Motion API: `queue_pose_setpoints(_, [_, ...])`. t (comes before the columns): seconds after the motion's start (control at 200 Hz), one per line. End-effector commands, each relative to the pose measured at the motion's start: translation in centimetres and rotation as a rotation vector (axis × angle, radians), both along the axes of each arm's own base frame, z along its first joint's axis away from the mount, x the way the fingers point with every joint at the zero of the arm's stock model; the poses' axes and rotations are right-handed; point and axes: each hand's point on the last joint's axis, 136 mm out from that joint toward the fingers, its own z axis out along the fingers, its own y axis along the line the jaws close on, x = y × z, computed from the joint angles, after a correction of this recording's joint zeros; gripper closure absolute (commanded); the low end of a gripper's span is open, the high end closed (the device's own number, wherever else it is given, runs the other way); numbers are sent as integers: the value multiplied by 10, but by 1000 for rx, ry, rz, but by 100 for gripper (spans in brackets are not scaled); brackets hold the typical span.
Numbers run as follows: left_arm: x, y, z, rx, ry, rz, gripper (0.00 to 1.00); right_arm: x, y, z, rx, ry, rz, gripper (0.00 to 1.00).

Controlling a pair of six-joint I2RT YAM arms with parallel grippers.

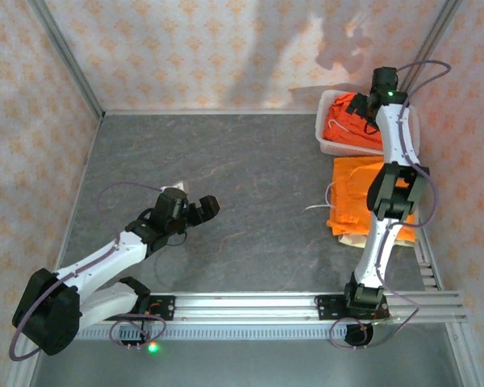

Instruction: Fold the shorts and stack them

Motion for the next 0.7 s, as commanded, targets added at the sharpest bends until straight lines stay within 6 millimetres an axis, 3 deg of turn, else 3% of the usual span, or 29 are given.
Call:
queue_pose_setpoints(0.0, [4, 8, 11, 32, -32, 26, 0, 13, -1, -22, 6, 39, -3, 1])
queue_pose_setpoints(0.155, [4, 11, 6, 49, -18, 29, 0, 41, 18, -52, 29, 54, 80, 1])
queue_pose_setpoints(0.315, [6, 14, 2, 66, 0, 31, 0, 55, 38, -81, -50, 96, 152, 1])
queue_pose_setpoints(0.535, [11, 16, -3, 75, 23, 29, 0, 53, 30, -126, -103, 179, 112, 0])
queue_pose_setpoints(0.696, [15, 18, -9, 73, 42, 33, 0, 49, 29, -149, -113, 231, 123, 12])
